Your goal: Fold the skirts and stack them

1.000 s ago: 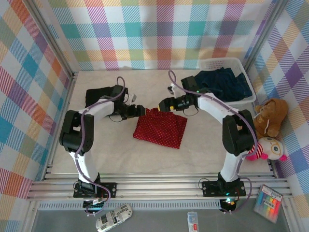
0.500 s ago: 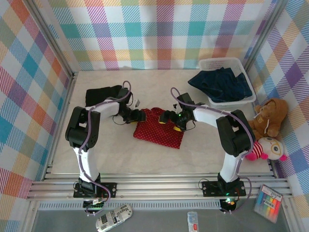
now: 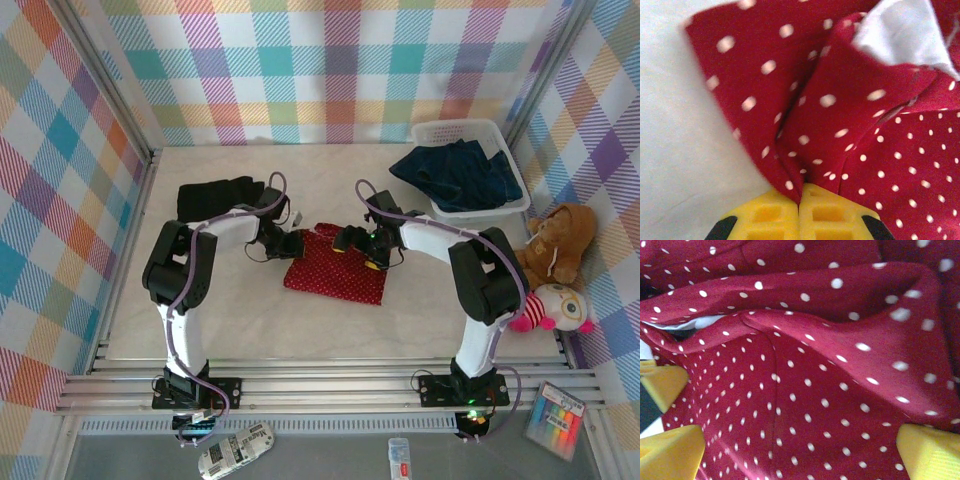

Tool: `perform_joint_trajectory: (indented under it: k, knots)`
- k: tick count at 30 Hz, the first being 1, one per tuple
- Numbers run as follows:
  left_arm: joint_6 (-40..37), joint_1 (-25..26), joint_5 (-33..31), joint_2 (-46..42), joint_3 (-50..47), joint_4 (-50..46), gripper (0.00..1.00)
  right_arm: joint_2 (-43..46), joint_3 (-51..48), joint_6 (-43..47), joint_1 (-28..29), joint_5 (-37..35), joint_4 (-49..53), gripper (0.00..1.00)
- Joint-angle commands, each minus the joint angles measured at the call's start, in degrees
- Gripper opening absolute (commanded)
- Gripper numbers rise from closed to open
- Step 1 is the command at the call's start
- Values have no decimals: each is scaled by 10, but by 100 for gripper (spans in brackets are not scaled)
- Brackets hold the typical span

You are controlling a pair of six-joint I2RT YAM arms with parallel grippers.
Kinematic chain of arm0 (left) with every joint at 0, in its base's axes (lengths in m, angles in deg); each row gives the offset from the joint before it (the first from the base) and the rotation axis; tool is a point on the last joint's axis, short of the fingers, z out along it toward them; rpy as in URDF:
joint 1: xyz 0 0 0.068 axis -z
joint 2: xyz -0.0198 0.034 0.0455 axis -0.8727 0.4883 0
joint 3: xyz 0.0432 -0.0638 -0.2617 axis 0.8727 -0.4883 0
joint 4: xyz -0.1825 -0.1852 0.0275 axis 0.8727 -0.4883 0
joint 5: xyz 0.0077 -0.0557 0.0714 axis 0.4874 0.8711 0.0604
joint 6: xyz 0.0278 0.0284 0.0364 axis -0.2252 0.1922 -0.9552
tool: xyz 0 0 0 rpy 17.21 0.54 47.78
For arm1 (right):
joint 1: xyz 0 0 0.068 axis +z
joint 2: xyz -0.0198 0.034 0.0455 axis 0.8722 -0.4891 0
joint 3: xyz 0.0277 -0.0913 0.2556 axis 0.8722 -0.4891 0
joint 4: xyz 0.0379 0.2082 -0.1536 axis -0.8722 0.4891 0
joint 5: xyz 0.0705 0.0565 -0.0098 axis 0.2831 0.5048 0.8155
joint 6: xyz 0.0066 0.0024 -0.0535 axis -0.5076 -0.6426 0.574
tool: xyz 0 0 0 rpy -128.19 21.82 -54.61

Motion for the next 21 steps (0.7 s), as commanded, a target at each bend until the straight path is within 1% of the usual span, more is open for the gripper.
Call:
perform_joint_trajectory:
  k: [1, 2, 5, 8, 9, 12, 17, 21]
  knots:
    - [1, 20, -207, -73, 36, -48, 0, 44, -13, 2, -4, -30, -1, 99]
    - [0, 21, -258, -81, 52, -62, 0, 55, -4, 2, -5, -33, -2, 99]
    - [-13, 21, -372, -75, 122, -118, 0, 68, 30, 6, -7, -55, 22, 99]
    - [-52, 20, -425, -40, 202, -165, 0, 68, 56, 6, -15, -63, 41, 99]
    - [-67, 19, -434, -28, 222, -173, 0, 68, 60, 6, -18, -63, 43, 99]
    - [-118, -4, -438, 14, 295, -208, 0, 75, 62, 5, -20, -68, 44, 99]
    - [-177, -68, -426, 52, 401, -264, 0, 92, 47, 3, -21, -82, 44, 99]
    - [-202, -133, -376, 59, 452, -301, 0, 97, 41, 3, -23, -90, 51, 99]
